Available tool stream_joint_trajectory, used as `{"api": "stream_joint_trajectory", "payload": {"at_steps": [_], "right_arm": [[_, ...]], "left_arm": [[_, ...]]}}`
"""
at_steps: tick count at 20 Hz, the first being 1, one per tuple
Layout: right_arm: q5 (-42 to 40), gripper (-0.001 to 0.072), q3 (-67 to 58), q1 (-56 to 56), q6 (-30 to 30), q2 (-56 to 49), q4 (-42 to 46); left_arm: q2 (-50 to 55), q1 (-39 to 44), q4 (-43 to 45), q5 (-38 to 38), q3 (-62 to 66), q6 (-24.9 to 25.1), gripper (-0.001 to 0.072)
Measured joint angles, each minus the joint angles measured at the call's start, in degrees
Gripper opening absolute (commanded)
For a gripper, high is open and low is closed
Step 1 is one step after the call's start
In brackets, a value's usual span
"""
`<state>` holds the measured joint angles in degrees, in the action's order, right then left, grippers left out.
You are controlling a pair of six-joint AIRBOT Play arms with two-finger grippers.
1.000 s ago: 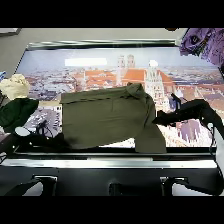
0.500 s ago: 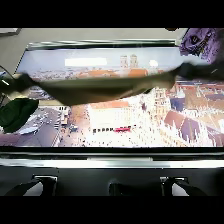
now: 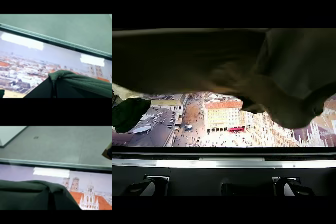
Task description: Fold the clothes and pants, and hang the long-sleeved shirts on hangers.
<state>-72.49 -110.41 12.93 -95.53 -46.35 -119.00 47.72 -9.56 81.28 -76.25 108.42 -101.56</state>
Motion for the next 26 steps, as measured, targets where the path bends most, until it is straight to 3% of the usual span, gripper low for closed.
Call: {"api": "stream_joint_trajectory", "payload": {"at_steps": [5,11,17,22,23,24,25,26], "right_arm": [[-0.17,0.0028,-0.61,-0.02,5.64,-5.70,1.36],[-0.85,0.0028,-0.68,-0.11,8.17,-28.55,-1.64],[5.44,0.0028,-0.68,-3.39,7.61,-54.47,-2.73],[15.45,0.0048,-0.72,-9.01,6.64,-66.93,-2.54],[16.63,0.0110,-0.72,-9.94,6.60,-68.13,-2.71],[17.27,0.0162,-0.74,-10.56,6.60,-68.85,-2.99],[17.38,0.0201,-0.81,-10.88,6.60,-69.22,-3.15],[16.94,0.0233,-0.85,-10.93,6.51,-69.20,-3.19]], "left_arm": [[2.64,0.02,2.25,-2.58,-2.86,-1.31,0.0012],[22.32,0.44,2.64,-1.14,-9.68,2.51,0.0013],[46.07,3.02,3.98,9.35,-11.15,3.89,0.0013],[55.58,5.81,-0.37,18.86,-11.26,3.98,0.0016],[56.41,6.21,-1.33,19.80,-11.26,3.98,0.0038],[57.07,6.56,-2.34,20.35,-11.28,3.89,0.0166],[57.42,6.69,-3.37,20.55,-11.04,3.56,0.0343],[57.59,6.67,-4.48,20.35,-10.54,2.89,0.0443]]}}
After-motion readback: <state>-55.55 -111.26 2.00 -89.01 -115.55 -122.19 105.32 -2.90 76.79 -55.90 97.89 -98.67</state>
